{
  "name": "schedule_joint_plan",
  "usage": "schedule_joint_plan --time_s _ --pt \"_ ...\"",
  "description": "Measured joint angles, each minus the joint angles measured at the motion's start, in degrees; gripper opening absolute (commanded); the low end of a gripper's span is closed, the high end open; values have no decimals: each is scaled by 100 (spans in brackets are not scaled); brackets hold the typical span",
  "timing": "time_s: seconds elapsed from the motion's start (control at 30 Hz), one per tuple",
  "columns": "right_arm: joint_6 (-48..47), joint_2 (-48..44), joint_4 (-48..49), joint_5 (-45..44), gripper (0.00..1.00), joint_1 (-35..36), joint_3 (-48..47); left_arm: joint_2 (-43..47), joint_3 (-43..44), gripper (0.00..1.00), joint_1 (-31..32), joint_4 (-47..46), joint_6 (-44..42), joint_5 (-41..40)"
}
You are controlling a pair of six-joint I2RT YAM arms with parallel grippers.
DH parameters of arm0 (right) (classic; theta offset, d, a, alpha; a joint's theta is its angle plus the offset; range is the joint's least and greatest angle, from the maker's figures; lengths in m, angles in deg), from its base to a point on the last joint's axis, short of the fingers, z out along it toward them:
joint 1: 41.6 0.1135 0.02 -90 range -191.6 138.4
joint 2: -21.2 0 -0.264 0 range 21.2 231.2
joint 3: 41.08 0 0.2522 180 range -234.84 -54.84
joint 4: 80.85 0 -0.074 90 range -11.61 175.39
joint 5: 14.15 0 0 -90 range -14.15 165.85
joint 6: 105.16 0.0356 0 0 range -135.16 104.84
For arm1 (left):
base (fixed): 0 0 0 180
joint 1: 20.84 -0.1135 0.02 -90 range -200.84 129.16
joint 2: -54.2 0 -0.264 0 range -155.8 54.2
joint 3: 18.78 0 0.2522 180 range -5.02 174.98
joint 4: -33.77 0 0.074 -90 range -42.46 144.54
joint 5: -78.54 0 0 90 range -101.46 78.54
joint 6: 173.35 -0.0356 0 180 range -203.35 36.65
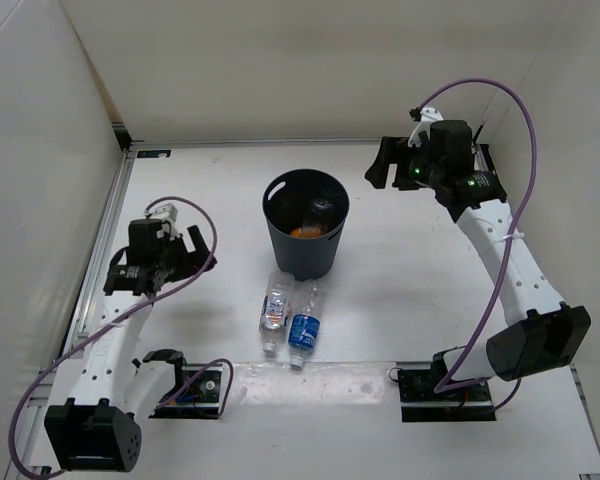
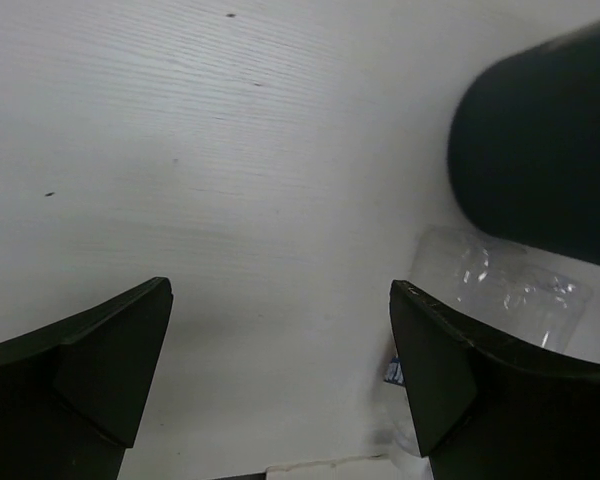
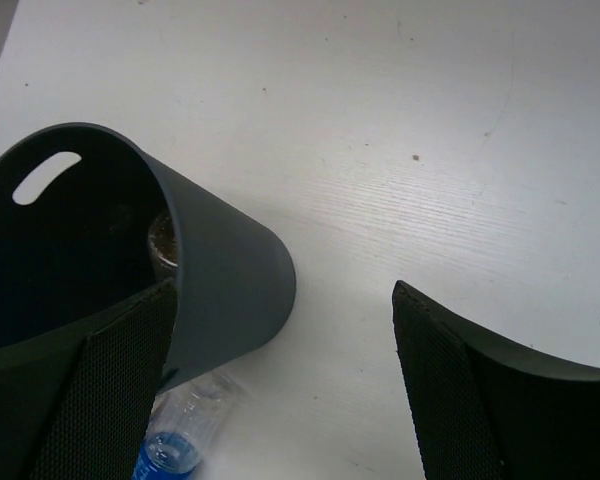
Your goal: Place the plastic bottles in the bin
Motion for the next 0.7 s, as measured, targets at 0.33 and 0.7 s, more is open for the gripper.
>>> schedule_joint_plan --time_s 0.33,0.7 --pt "-7 -22 -118 -96 89 -348 422 -575 -535 100 2299 -756 713 -31" --pt "-44 -85 -490 -9 90 -632 459 -2151 -284 100 3827 -1495 1150 -647"
